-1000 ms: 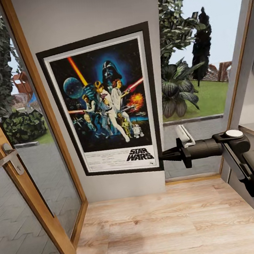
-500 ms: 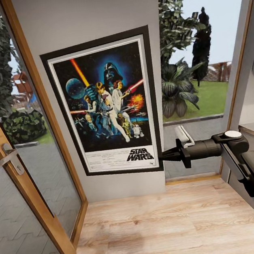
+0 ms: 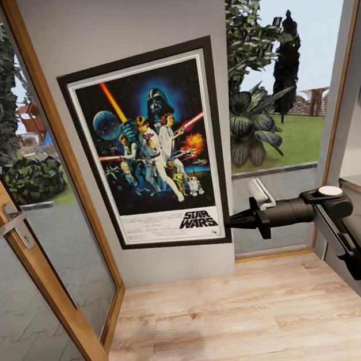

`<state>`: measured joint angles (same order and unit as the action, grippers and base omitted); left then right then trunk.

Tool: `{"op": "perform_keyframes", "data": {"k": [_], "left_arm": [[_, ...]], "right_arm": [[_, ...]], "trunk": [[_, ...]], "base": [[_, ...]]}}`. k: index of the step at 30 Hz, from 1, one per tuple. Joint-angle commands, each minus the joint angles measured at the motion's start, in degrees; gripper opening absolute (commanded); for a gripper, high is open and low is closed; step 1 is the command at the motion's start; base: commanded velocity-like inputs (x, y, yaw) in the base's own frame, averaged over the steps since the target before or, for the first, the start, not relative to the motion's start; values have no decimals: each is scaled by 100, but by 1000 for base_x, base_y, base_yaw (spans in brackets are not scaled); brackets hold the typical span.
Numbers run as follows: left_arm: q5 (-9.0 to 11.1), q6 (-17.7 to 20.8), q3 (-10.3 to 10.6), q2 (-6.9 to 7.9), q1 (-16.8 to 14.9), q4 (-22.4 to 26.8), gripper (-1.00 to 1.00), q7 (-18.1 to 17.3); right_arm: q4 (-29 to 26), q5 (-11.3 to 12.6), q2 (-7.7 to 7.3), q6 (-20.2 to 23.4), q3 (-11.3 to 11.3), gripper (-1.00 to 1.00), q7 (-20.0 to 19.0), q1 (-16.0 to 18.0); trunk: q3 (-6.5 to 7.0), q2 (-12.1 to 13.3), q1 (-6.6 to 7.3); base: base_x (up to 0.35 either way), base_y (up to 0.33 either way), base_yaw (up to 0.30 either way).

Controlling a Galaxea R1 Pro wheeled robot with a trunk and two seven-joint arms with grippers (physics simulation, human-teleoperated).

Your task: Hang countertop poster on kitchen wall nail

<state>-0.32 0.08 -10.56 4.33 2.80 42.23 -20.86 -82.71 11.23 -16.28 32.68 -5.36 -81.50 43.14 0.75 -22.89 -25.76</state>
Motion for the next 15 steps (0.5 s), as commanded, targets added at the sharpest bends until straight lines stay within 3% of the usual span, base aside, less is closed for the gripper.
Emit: {"op": "perform_keyframes", "data": {"k": [1,4,15], "left_arm": [[-4,1,-16,-2,2,5,100,-32],[-3,1,-16,-2,3,5,100,-32],[-3,8,-16,-2,2,5,100,-32]], "right_arm": [[3,34,7,72,-7,-100,0,2],[95,34,78,70,-1,-100,2,2],[184,41,123,59,-1,-100,2,2]], "trunk": [[-1,-3,-2],[-1,-3,-2],[-1,-3,-2]], "base": [[0,0,0],[0,0,0],[0,0,0]]}}
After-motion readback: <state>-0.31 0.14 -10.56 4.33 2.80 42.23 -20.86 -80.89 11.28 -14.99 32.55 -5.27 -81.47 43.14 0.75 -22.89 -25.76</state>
